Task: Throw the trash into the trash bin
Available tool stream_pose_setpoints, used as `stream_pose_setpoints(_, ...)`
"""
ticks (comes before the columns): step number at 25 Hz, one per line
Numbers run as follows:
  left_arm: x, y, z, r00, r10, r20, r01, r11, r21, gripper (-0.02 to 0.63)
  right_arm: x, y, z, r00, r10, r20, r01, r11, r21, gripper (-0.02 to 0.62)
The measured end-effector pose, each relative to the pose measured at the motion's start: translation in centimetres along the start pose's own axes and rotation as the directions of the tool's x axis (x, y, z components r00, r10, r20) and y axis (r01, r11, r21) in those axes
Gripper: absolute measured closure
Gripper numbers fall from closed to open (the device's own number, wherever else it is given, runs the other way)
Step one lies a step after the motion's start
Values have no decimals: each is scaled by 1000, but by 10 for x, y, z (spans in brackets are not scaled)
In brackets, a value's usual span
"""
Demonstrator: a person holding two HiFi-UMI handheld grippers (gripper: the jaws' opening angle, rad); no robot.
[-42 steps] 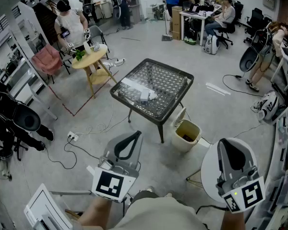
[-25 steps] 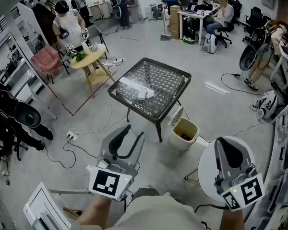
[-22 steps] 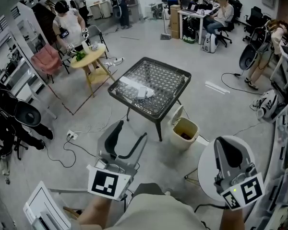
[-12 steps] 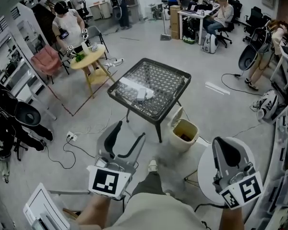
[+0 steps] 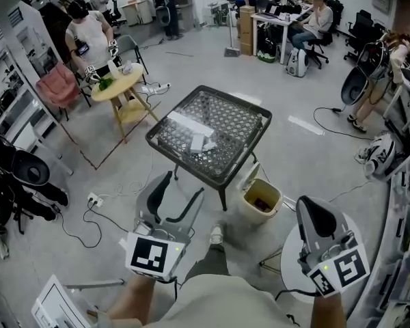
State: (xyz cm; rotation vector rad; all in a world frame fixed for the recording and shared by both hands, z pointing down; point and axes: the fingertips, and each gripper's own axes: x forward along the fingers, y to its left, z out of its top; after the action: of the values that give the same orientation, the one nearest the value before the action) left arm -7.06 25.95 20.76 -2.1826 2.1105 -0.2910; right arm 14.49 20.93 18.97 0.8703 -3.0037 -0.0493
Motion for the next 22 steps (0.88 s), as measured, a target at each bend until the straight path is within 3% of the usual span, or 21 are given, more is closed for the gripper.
stream_pose_setpoints(9,95,65,-23,998,-22,-60,21,1000,-8,308,105,-38,-11,998,-12,-60,14,1000,18,592)
stream_pose_setpoints(15,157,125,-43,995,-43,-93,49,997,66,308,183,-63,-16,995,-24,-92,27,999,33,592)
stream_pose_setpoints(22,222,178,-70,988,-53,-148,61,997,48,308,264,-92,-30,991,-45,-128,52,998,48,592)
